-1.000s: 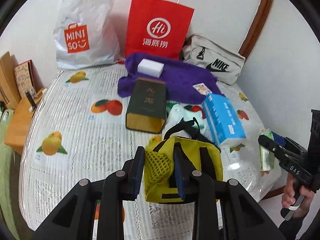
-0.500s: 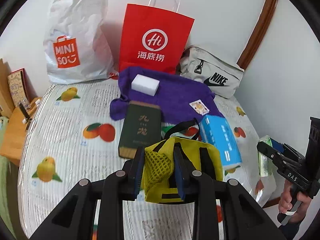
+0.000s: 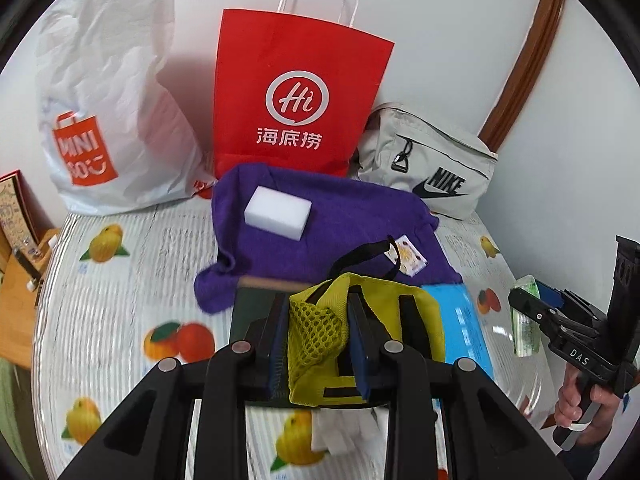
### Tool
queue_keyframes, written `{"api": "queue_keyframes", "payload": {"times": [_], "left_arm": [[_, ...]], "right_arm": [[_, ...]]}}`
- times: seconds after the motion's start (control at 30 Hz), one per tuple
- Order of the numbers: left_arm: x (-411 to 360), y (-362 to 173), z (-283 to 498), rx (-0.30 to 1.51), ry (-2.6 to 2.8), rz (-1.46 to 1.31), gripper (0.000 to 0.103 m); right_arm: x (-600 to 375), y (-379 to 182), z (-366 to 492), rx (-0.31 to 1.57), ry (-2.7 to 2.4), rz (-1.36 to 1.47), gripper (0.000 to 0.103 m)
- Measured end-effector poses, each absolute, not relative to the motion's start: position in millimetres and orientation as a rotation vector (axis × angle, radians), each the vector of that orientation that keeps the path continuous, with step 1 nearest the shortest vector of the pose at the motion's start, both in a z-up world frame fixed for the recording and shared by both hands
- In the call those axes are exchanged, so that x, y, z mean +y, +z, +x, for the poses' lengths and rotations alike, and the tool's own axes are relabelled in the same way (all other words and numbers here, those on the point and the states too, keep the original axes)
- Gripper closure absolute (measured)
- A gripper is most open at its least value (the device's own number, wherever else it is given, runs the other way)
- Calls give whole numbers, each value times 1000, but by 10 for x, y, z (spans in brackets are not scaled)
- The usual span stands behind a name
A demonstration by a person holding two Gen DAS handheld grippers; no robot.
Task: Organize soft objects
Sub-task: 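Carry the tissue pack and yellow pouch onto the purple towel and release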
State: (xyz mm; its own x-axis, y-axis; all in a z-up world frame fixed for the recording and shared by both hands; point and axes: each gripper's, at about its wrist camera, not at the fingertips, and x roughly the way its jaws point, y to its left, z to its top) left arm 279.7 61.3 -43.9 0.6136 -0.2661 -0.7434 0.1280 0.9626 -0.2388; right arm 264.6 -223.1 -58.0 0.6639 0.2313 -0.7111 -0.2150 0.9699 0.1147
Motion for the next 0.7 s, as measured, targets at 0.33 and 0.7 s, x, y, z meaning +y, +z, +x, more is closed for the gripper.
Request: {"api": "queue_keyframes", "payload": {"times": [0.33,0.7], "left_arm": [[618,-619,3552,915,-214,-173,76],[654,-974,4119,963,-206,-159,76]], "right_arm": [[-2150,-737,3364,822,254,18,52],[-2025,-1021,3891,875,254,5,52]]}}
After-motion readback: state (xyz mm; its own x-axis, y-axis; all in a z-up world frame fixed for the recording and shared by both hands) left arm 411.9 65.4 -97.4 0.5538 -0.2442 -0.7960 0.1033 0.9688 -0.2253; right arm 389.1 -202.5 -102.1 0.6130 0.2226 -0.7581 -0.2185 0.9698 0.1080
